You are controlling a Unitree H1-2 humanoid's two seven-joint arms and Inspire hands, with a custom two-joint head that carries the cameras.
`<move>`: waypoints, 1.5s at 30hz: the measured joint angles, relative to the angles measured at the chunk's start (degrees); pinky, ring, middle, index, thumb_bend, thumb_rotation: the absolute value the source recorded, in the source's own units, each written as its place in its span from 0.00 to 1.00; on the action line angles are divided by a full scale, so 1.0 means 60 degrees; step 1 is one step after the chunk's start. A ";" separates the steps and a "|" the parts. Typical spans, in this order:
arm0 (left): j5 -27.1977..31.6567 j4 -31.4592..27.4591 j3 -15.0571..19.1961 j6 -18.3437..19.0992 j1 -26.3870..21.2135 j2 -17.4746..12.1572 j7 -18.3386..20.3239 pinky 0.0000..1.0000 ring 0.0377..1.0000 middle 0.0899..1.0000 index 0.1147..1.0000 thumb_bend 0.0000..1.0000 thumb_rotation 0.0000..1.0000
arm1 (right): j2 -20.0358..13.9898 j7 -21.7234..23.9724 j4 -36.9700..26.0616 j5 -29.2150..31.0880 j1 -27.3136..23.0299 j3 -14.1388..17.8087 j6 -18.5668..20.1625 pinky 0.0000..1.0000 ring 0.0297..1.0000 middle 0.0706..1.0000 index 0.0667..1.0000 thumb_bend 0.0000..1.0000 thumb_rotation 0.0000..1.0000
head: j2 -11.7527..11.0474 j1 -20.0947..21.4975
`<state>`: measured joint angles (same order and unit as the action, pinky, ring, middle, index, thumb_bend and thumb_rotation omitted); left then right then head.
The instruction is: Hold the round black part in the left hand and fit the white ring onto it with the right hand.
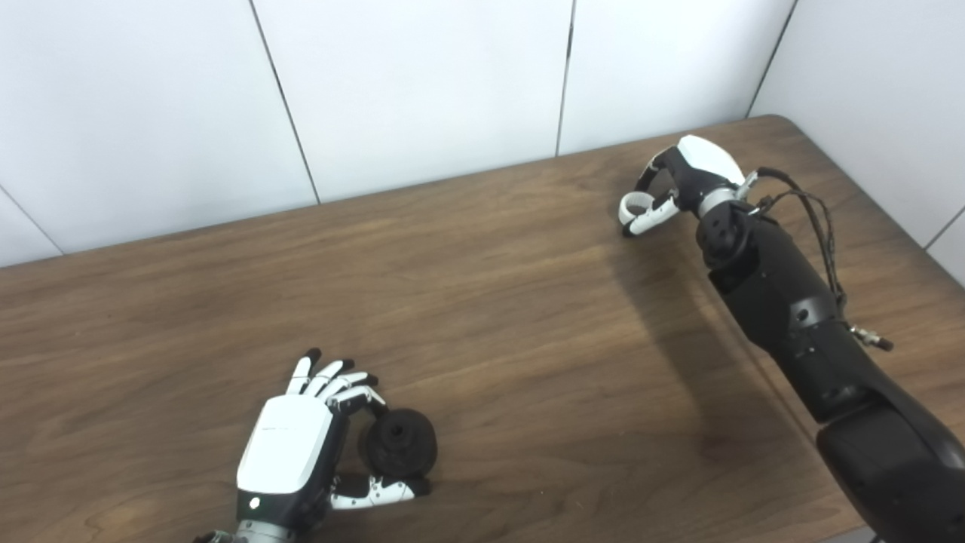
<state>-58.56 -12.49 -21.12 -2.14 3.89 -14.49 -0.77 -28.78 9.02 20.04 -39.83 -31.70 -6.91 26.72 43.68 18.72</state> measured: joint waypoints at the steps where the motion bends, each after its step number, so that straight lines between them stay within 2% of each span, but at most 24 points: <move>1: 0.0000 0.0000 0.0000 0.0001 0.0000 0.0000 -0.0001 1.00 0.87 0.74 0.42 0.52 0.06 | -0.0005 0.0000 0.0000 0.0005 0.0002 -0.0004 0.0000 0.95 0.93 0.81 0.45 0.52 0.13 | -0.0015 0.0015; 9: -0.0025 -0.0010 -0.0004 0.0027 0.0003 0.0020 0.0008 1.00 0.87 0.74 0.42 0.52 0.06 | -0.0041 0.0001 -0.0005 0.0001 0.0005 -0.0055 -0.0001 0.94 0.91 0.80 0.45 0.52 0.13 | 0.0000 -0.0058; 12: -0.0034 -0.0014 -0.0005 0.0031 0.0011 0.0031 0.0005 1.00 0.87 0.74 0.42 0.52 0.06 | -0.0056 0.0006 -0.0113 0.0006 0.0053 -0.0075 0.0001 0.97 0.92 0.79 0.45 0.52 0.13 | 0.0029 -0.0146; 18: -0.0071 -0.0014 -0.0016 0.0062 0.0015 0.0054 -0.0005 1.00 0.87 0.74 0.42 0.52 0.06 | -0.0073 0.0157 -0.0873 0.0214 0.0457 -0.0149 -0.0010 1.00 0.93 0.77 0.45 0.52 0.13 | 0.0015 -0.0249; 24: -0.0109 -0.0022 -0.0073 0.0167 0.0015 0.0088 -0.0018 1.00 0.87 0.74 0.42 0.52 0.06 | -0.0081 0.0560 -0.1763 0.0241 0.0611 -0.0317 0.0006 1.00 0.96 0.80 0.45 0.52 0.13 | 0.0029 -0.0439; 31: -0.0240 -0.0046 -0.0128 0.0258 0.0015 0.0137 -0.0018 1.00 0.87 0.75 0.42 0.52 0.06 | 0.0004 0.1480 -0.3147 -0.0078 0.0746 -0.0264 0.0020 1.00 0.97 0.82 0.45 0.52 0.13 | 0.0015 -0.0732; 35: -0.0334 -0.0048 -0.0176 0.0286 0.0016 0.0185 -0.0031 1.00 0.87 0.74 0.42 0.52 0.06 | 0.0084 0.1997 -0.3937 -0.0241 0.0812 -0.0403 0.0028 1.00 0.94 0.75 0.45 0.52 0.13 | 0.0015 -0.0879; 37: -0.0365 -0.0047 -0.0189 0.0292 0.0018 0.0208 -0.0044 1.00 0.87 0.74 0.42 0.52 0.06 | 0.0129 0.2259 -0.4360 -0.0259 0.0875 -0.0531 0.0024 1.00 0.94 0.75 0.45 0.52 0.13 | 0.0015 -0.0967; 40: -0.0389 -0.0047 -0.0215 0.0293 0.0041 0.0259 -0.0083 1.00 0.87 0.74 0.42 0.52 0.06 | 0.0501 0.2914 -0.4947 -0.0528 0.1011 -0.0490 0.0032 1.00 0.96 0.80 0.45 0.52 0.13 | 0.0044 -0.1287; 45: -0.0515 -0.0047 -0.0299 0.0388 0.0063 0.0414 -0.0118 1.00 0.87 0.75 0.42 0.52 0.06 | 0.0898 0.3819 -0.5881 -0.0751 0.1166 -0.0692 0.0027 1.00 0.96 0.80 0.45 0.52 0.13 | 0.0088 -0.1742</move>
<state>-61.65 -12.77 -22.92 0.19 4.26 -12.01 -1.48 -23.39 31.93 -15.24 -44.33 -24.70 -11.07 26.88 44.21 8.27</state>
